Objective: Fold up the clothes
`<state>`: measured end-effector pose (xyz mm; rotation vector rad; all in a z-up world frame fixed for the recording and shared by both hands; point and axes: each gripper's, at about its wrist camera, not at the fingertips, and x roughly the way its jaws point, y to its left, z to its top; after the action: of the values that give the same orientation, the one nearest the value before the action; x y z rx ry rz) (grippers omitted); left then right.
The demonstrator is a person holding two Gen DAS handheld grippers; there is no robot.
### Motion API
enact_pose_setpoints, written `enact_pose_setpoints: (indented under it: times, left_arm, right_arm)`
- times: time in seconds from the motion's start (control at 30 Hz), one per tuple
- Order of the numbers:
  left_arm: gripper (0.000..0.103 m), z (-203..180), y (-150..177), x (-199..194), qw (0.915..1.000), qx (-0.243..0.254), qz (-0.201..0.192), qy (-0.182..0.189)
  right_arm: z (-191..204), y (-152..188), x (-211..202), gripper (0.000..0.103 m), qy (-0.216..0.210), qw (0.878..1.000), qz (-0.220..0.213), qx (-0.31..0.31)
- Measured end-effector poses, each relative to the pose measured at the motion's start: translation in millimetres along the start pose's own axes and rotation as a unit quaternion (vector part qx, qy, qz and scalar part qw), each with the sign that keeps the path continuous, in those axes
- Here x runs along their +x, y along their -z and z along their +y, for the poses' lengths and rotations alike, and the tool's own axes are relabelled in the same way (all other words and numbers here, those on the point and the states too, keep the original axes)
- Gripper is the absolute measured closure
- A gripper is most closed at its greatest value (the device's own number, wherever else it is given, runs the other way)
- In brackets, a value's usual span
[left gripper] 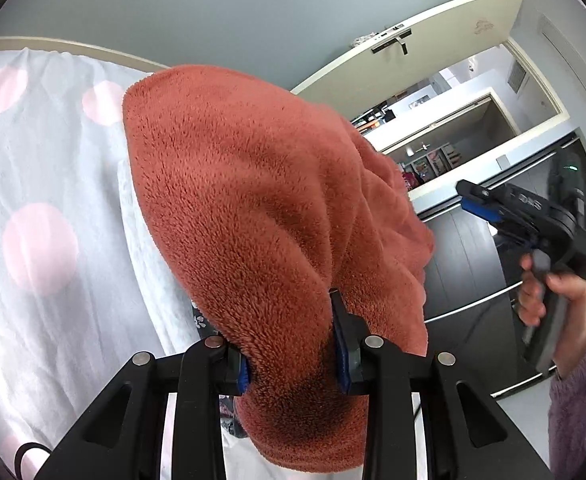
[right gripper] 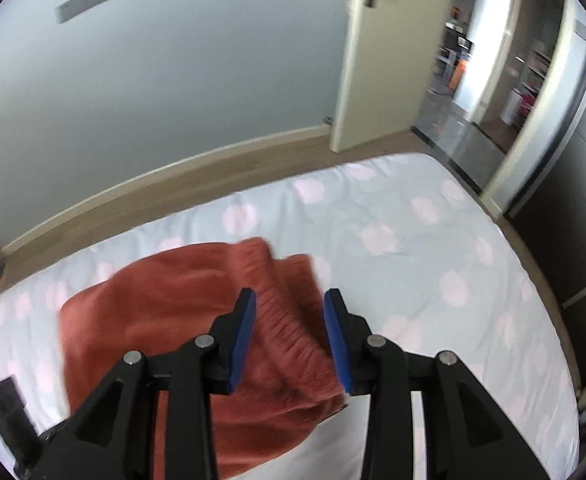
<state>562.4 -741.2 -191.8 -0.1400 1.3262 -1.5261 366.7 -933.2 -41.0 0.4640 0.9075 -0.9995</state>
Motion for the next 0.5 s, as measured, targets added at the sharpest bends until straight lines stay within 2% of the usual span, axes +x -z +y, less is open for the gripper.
enact_pose_setpoints:
  times: [0.13, 0.23, 0.3, 0.37, 0.5]
  left_arm:
    - [0.07, 1, 4, -5, 1.0, -0.003, 0.007, 0.005]
    - [0.069, 6, 5, -6, 0.9999, -0.007, 0.008, 0.01]
    - [0.065, 9, 7, -5, 0.9998, -0.011, 0.008, 0.012]
    - [0.062, 10, 8, -2, 0.9998, -0.009, 0.01, 0.014]
    - [0.056, 15, 7, 8, 0.9998, -0.006, 0.011, 0.014]
  right_arm:
    - [33, 33, 8, 0.07, -0.023, 0.999, 0.027, -0.04]
    - [41, 60, 30, 0.073, 0.032, 0.997, 0.05, -0.051]
    - [28, 66, 47, 0.073, 0.043, 0.997, 0.056, -0.024]
    - [9, 65, 66, 0.073, 0.033, 0.997, 0.06, 0.02]
    - [-9, 59, 102, 0.073, 0.012, 0.996, 0.074, 0.048]
